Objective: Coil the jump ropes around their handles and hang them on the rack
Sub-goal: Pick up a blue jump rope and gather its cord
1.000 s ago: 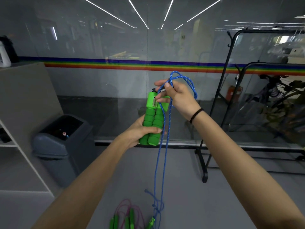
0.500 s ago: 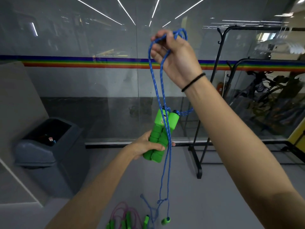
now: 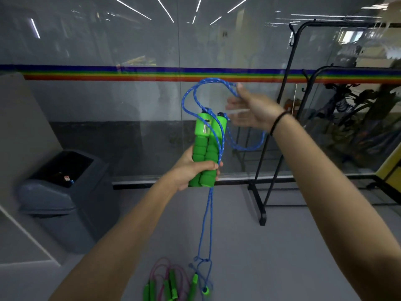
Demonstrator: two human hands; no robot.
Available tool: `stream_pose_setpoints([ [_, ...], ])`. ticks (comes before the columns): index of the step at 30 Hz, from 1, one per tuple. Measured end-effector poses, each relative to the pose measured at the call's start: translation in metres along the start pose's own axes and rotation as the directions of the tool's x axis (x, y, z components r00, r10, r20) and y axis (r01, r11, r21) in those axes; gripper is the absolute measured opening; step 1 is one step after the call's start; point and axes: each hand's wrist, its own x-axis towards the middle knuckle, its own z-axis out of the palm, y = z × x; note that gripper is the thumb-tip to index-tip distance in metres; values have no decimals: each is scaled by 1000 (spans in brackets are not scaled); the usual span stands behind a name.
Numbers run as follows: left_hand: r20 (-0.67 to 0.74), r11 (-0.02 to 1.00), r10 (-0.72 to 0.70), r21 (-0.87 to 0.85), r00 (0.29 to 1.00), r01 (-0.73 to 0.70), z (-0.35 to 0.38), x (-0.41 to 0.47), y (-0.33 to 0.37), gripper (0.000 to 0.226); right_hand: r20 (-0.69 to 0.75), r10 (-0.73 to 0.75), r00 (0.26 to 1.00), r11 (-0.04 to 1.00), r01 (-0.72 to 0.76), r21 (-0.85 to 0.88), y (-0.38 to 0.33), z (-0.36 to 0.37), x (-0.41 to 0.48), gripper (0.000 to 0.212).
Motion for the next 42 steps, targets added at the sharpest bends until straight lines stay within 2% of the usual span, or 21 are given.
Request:
stream_pose_setpoints([
  [2,-27,1000,9,-14,1000,-10,1,3,7,30,36,99,994,991,-95,-94,45,-9,-8,66],
  [4,-46,999,22,-34,999,-24,1,5,13,28,211,165,964,985,-171,9,96,-20,-19,81],
  [6,-60,998,42,-46,997,-45,1,7,20,28,455,174,873,923,-306,234,154,-28,-33,87],
  [7,-68,997,52,-50,996,-55,1,8,23,28,544,196,816,892,-379,245,184,-27,-43,85],
  [8,-74,996,64,-57,995,-69,2,8,26,27,588,257,767,893,-421,159,213,-22,-53,83],
  [10,-71,994,77,-74,994,-82,5,9,32,26,598,431,676,883,-452,-126,261,4,-72,88],
  [11,-65,994,74,-78,995,-79,7,8,35,25,562,512,650,848,-488,-208,279,19,-79,93],
  [12,-60,994,70,-77,996,-75,9,7,36,25,509,560,654,818,-535,-212,290,33,-87,96],
  [13,-58,995,67,-76,996,-72,11,6,36,24,475,570,670,796,-594,-116,299,45,-92,93],
  [15,-66,992,67,-101,996,-73,10,4,37,23,384,592,708,734,-671,104,317,65,-101,73],
  [16,-67,989,73,-122,995,-81,9,4,39,24,353,616,704,726,-681,92,318,73,-109,62],
  [18,-65,985,81,-147,995,-90,6,3,45,33,356,622,697,766,-637,-92,324,87,-121,48],
  [20,-69,985,89,-143,994,-98,5,1,53,30,342,632,696,775,-571,-270,335,99,-132,32],
  [23,-59,986,105,-125,993,-111,5,-3,61,17,150,671,727,678,-519,-520,375,108,-131,28],
  [25,-60,988,105,-110,993,-111,4,-4,65,18,46,636,770,650,-503,-570,395,106,-123,9],
  [28,-79,993,91,-69,993,-97,0,-4,65,19,-7,522,853,691,-428,-582,392,98,-110,20],
  [31,-99,997,68,-31,993,-72,-4,-3,62,21,39,412,910,678,-278,-681,359,88,-97,12],
  [33,-116,998,58,1,992,-58,-6,-1,58,24,121,369,921,651,-164,-741,331,78,-92,17],
  [36,-122,998,50,50,991,-44,-8,3,52,29,257,389,885,642,-60,-764,288,63,-89,27],
  [39,-137,996,47,80,989,-36,-12,5,47,32,322,399,858,557,52,-829,259,49,-84,27],
  [42,-142,995,45,99,989,-31,-16,6,44,37,390,353,851,606,110,-788,240,39,-81,34],
])
